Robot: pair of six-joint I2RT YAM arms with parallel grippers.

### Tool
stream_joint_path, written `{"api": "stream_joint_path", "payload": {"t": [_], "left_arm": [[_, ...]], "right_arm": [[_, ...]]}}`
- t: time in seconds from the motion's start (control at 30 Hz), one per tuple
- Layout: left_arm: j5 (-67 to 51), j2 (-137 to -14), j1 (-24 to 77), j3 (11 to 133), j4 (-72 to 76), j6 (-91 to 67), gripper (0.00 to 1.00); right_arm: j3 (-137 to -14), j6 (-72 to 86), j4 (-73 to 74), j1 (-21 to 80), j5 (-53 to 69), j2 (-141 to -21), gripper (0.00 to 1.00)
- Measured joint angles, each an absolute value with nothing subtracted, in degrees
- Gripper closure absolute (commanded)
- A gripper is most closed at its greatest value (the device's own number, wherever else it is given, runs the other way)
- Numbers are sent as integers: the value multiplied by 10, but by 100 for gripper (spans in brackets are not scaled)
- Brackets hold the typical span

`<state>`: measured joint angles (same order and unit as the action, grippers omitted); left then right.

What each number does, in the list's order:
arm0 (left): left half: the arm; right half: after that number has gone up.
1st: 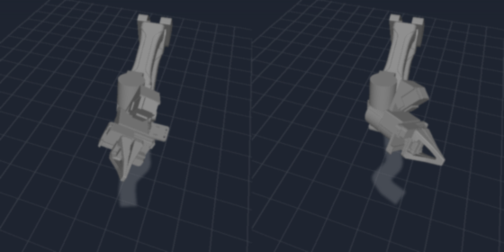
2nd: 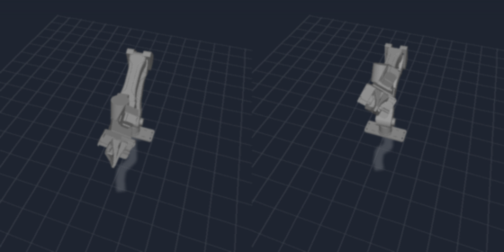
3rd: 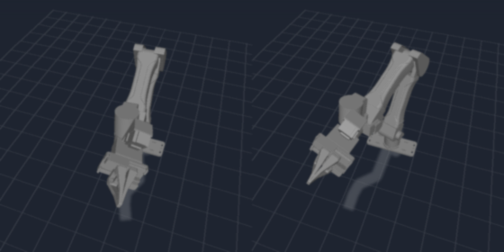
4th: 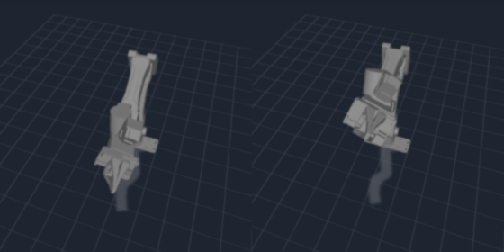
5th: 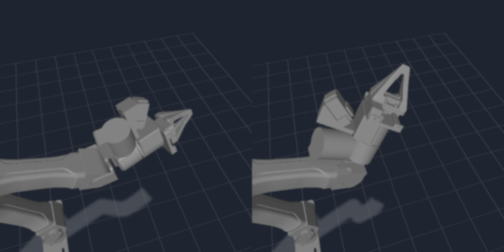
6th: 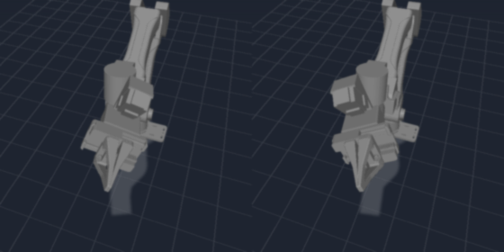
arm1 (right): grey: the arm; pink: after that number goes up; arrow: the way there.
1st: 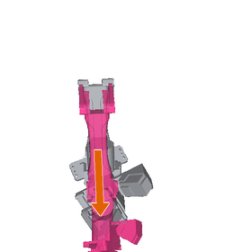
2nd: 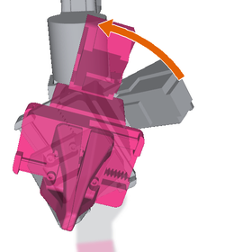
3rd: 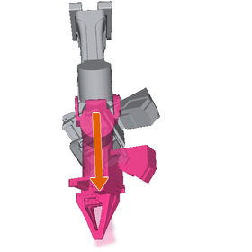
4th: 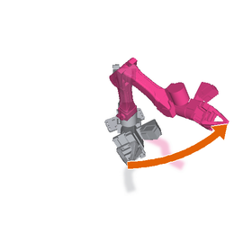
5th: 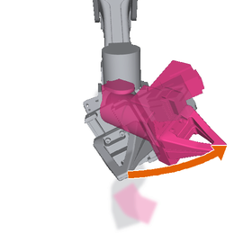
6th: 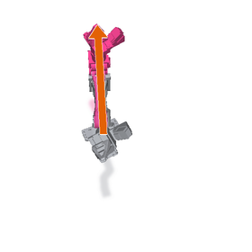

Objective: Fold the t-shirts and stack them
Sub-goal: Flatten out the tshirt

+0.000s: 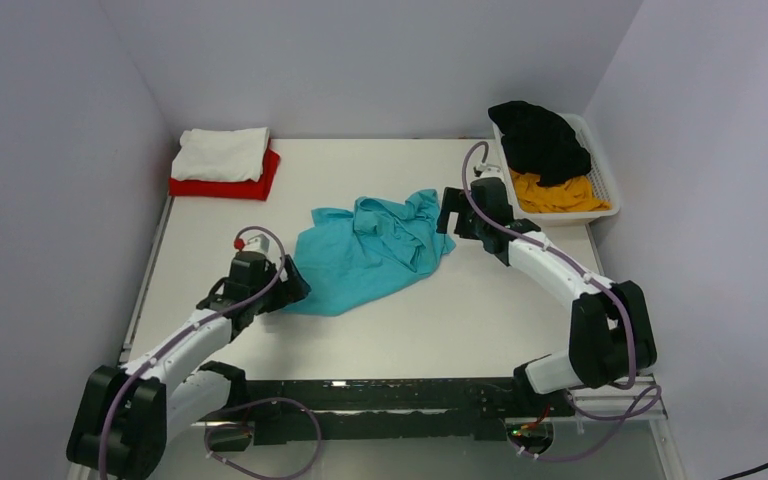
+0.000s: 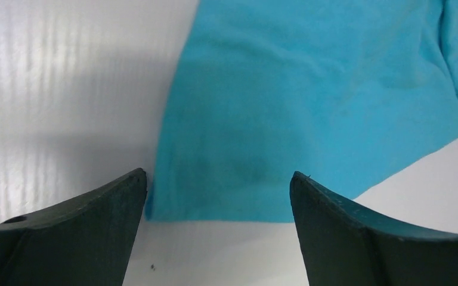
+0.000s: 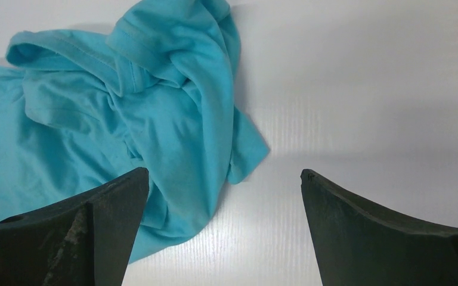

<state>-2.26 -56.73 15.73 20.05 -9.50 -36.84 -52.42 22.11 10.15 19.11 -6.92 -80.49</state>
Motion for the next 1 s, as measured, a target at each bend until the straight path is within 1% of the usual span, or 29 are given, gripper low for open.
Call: {"api": "stream_joint_path", "payload": {"t": [0.1, 0.13, 0.17, 0.23, 0.27, 0.3, 0.33, 0.43, 0.57, 0.7, 0.77, 0.87, 1.0], "left_arm": [[-31, -599, 175, 203, -51, -373, 21], [-30, -614, 185, 210, -41, -373, 26], [-25, -635, 198, 220, -36, -373, 35], [-19, -677, 216, 241, -24, -375, 59], [-17, -692, 220, 248, -17, -379, 75], [-18, -710, 223, 255, -12, -380, 94], [-20, -725, 225, 257, -6, -382, 100], [-22, -740, 227, 262, 0, -387, 100], [-16, -725, 231, 261, -20, -387, 100], [-12, -682, 233, 255, -46, -385, 100], [-13, -661, 233, 255, -52, -384, 100], [-15, -642, 233, 255, -52, -384, 100], [-15, -635, 234, 254, -54, -384, 100]], "right_arm": [[-527, 223, 100, 191, -59, -819, 0], [-526, 225, 100, 191, -58, -819, 0], [-525, 225, 99, 191, -57, -818, 0], [-522, 225, 96, 191, -56, -816, 0], [-519, 225, 95, 191, -56, -814, 0], [-516, 225, 96, 191, -57, -813, 0], [-515, 225, 97, 191, -60, -812, 0], [-514, 225, 98, 191, -69, -812, 2], [-527, 222, 100, 191, -67, -833, 9], [-578, 209, 98, 190, -32, -900, 16], [-608, 194, 95, 190, -10, -940, 17], [-653, 160, 95, 191, 10, -998, 24], [-716, 113, 103, 192, -1, -1070, 43]]}}
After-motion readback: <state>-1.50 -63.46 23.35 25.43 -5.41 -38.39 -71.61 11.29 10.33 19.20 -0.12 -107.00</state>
